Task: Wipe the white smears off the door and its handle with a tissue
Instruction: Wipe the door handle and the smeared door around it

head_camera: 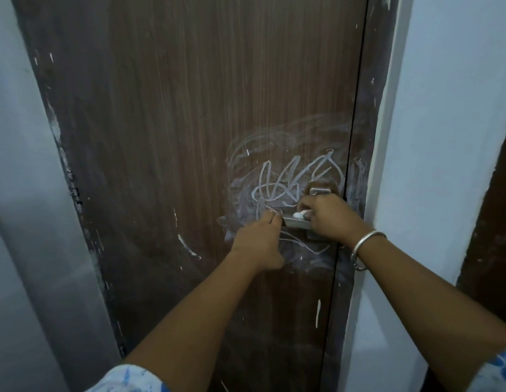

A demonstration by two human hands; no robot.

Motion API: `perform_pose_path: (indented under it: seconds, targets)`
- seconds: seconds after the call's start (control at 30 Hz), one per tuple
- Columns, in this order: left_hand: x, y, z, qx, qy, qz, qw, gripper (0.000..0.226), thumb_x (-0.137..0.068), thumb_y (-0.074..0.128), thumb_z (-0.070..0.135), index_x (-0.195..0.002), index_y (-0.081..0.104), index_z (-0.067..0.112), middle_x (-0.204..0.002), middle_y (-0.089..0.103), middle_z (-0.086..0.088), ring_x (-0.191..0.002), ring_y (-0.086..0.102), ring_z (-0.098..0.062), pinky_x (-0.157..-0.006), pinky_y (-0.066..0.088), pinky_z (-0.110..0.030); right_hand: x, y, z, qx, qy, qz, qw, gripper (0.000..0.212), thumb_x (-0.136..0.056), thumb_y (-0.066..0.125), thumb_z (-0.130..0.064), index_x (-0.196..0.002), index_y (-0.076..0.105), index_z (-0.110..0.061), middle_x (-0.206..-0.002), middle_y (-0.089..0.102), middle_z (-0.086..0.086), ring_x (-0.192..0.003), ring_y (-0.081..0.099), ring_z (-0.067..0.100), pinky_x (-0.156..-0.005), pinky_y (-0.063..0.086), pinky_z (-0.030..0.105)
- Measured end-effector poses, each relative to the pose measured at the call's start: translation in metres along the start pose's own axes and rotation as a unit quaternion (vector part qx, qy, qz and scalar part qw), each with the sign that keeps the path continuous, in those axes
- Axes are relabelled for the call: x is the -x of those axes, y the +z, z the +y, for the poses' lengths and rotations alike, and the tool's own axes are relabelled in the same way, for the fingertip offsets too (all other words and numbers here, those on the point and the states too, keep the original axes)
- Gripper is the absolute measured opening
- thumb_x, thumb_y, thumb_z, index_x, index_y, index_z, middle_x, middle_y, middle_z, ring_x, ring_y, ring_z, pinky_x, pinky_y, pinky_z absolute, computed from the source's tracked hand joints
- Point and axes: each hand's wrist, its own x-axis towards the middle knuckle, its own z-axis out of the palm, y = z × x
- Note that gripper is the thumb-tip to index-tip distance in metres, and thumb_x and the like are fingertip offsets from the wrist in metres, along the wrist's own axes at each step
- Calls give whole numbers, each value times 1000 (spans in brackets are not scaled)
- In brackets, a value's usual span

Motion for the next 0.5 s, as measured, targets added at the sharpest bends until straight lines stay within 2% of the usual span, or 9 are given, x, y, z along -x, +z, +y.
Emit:
perform_pose_path:
  seconds: [0.1, 0.17, 0.27, 0.33, 0.5]
  targets:
    - [-2, -5, -4, 25, 9, -4, 1000, 79, -72, 63, 28, -141, 26, 15, -139, 36, -5, -118, 47, -29, -89, 48, -44, 4, 2, -4, 21, -27, 74, 997, 10, -89, 56, -22, -98, 53, -18, -90, 62, 9, -79, 59, 28, -61, 43, 30]
    - [-3, -11, -9, 31, 16, -7, 999, 73, -74, 61, 24, -139, 28, 15, -135, 41, -7, -115, 50, -27, -87, 49, -42, 5, 0, -8, 35, -35, 120, 992, 9, -88, 55, -20, -96, 55, -15, -89, 60, 10, -82, 57, 28, -63, 40, 30]
    - [-8, -23, -20, 64, 5, 25, 998, 71, -76, 61, 21, -139, 29, 17, -135, 46, -7, -119, 48, -26, -95, 46, -44, 0, -2, -18, 72, -36, 166, 983, 36, -80, 54, -3, -115, 59, -11, -103, 61, 13, -97, 52, 31, -75, 44, 35]
    - [-13, -34, -29, 84, -7, 63, 994, 70, -75, 62, 21, -138, 31, 17, -134, 46, -6, -121, 47, -26, -97, 45, -45, -6, -1, -33, 104, -59, 179, 977, 48, -78, 56, -3, -125, 54, -7, -112, 60, 15, -103, 52, 32, -83, 48, 40]
    - [-26, -60, -58, 83, -21, 128, 988, 75, -73, 57, 18, -141, 26, 12, -141, 37, -8, -127, 39, -29, -102, 39, -46, -40, 12, -72, 202, -147, 221, 943, 50, -79, 65, -9, -125, 51, 7, -127, 53, 29, -118, 50, 42, -98, 45, 47]
